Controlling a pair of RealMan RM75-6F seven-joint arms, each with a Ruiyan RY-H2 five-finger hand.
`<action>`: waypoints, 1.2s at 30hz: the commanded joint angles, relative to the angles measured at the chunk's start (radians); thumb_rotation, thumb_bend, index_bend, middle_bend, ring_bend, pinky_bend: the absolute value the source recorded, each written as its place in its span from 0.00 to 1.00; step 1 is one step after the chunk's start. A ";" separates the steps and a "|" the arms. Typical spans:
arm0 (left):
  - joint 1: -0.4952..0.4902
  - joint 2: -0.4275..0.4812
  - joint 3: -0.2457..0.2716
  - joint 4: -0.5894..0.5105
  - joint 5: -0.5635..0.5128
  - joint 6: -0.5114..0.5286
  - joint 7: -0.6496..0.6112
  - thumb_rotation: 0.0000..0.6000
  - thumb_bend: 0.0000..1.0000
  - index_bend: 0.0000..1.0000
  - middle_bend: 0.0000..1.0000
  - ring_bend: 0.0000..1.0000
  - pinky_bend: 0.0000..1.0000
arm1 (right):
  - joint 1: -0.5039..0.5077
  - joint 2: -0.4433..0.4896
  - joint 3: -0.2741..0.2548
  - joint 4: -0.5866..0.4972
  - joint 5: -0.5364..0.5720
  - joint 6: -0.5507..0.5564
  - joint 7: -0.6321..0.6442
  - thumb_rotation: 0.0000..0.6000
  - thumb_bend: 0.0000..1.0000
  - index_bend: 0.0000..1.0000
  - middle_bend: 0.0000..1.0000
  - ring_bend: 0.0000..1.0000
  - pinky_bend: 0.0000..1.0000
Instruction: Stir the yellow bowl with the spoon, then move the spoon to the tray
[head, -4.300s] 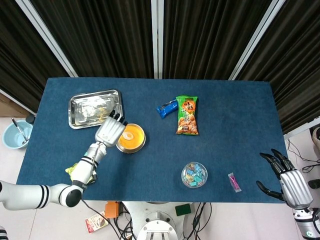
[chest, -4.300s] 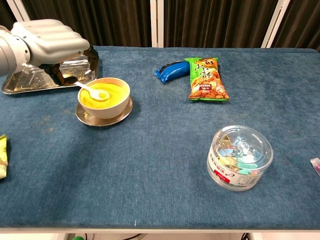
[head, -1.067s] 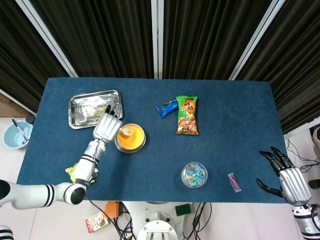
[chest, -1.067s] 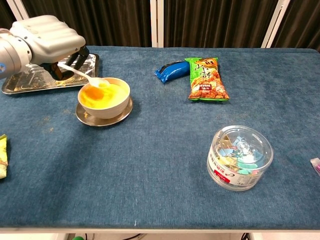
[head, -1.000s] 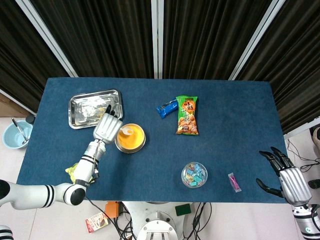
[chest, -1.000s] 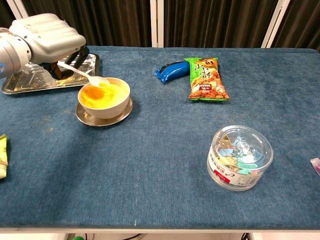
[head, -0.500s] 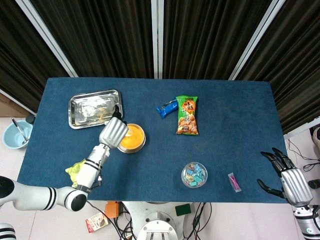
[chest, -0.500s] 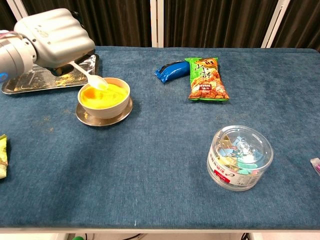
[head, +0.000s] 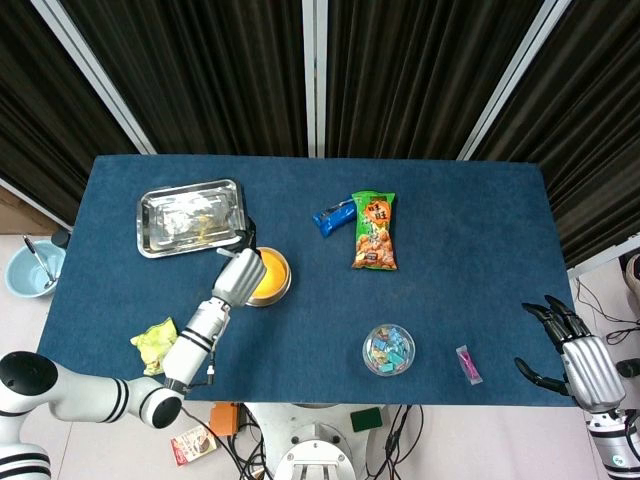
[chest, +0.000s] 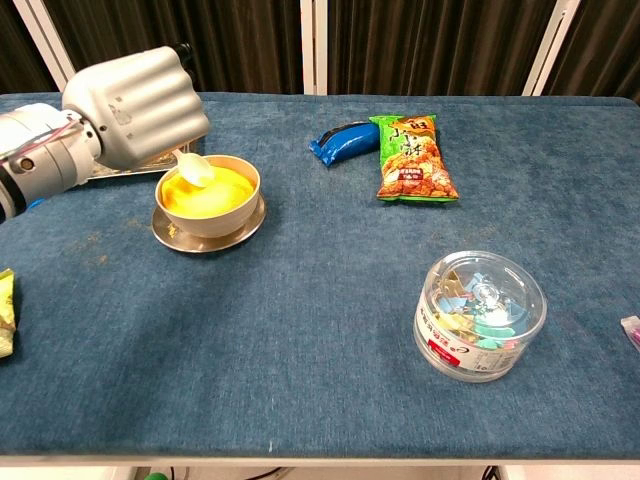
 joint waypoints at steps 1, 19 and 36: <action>-0.001 -0.001 0.002 0.013 -0.006 -0.012 0.018 1.00 0.43 0.59 0.57 0.35 0.18 | 0.001 -0.001 0.000 -0.001 0.000 -0.003 -0.001 1.00 0.24 0.17 0.21 0.08 0.19; -0.003 0.022 0.013 -0.012 -0.005 -0.044 0.076 1.00 0.44 0.59 0.57 0.35 0.18 | 0.007 0.000 0.001 -0.013 0.002 -0.015 -0.013 1.00 0.24 0.18 0.21 0.08 0.19; 0.021 -0.022 -0.028 0.019 0.031 -0.072 -0.088 1.00 0.44 0.59 0.57 0.35 0.18 | -0.001 0.006 0.000 -0.012 0.006 -0.006 -0.008 1.00 0.24 0.17 0.21 0.08 0.19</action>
